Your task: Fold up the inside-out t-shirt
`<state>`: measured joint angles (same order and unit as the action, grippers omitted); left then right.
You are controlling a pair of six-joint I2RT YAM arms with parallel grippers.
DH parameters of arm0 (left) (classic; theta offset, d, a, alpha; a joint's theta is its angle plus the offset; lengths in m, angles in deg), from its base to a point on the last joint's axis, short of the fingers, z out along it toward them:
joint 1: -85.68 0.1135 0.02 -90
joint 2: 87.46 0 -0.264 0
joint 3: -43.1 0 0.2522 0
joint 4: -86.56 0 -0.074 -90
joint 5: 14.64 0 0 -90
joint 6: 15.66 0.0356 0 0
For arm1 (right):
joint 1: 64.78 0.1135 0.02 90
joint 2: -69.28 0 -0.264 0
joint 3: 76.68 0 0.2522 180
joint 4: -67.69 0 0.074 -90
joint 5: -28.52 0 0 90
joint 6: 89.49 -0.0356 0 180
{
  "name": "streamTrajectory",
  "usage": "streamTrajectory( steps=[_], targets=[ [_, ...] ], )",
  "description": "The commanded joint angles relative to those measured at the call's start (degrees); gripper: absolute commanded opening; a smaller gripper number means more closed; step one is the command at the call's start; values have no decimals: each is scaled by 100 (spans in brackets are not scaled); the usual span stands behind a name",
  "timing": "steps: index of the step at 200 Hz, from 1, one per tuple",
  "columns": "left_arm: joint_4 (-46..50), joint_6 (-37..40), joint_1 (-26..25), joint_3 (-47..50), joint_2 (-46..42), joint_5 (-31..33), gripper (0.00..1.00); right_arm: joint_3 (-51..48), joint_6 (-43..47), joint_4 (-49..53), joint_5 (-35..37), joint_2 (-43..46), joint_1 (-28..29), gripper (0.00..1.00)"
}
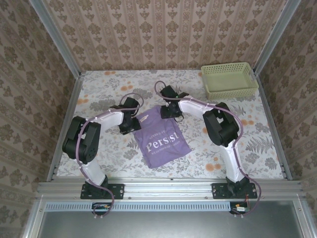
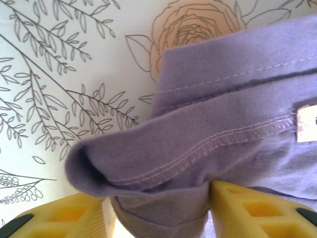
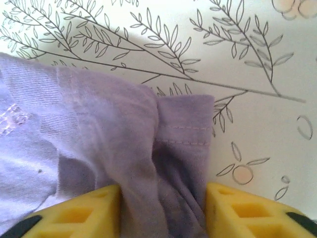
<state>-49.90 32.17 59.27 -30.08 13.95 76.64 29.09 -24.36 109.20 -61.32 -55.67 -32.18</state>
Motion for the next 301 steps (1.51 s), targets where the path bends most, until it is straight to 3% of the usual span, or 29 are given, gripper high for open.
streamTrajectory(
  steps=[1, 52, 109, 170, 188, 231, 268, 301],
  targets=[
    [-1514, 199, -356, -20, 705, -583, 48, -775, -712, -312, -529, 279, 448, 37],
    [-1405, 192, -426, -8, 710, -457, 35, -2382, -2030, -1645, -336, 1217, 980, 24],
    [-1589, 211, -321, 758, -194, -409, 0, -3225, -2118, -2046, -89, 1963, 732, 6],
    [-1923, 150, 0, 1870, -1803, -706, 0, -3861, -1968, -2599, -520, 2832, 406, 0],
    [-1871, 189, 317, 2003, -2272, -836, 0, -4009, -1981, -2793, -814, 3091, 242, 0],
    [-1897, 245, 367, 2008, -2784, -1108, 0, -3940, -1850, -2784, -972, 3394, 212, 0],
    [-1775, 483, 593, 1078, -2408, -1331, 0, -3041, -1442, -2417, -966, 3117, -102, 0],
    [-1310, 897, 1118, -862, -1658, -1639, 0, -1184, -850, -1804, -1094, 2456, -652, 0]
  ],
)
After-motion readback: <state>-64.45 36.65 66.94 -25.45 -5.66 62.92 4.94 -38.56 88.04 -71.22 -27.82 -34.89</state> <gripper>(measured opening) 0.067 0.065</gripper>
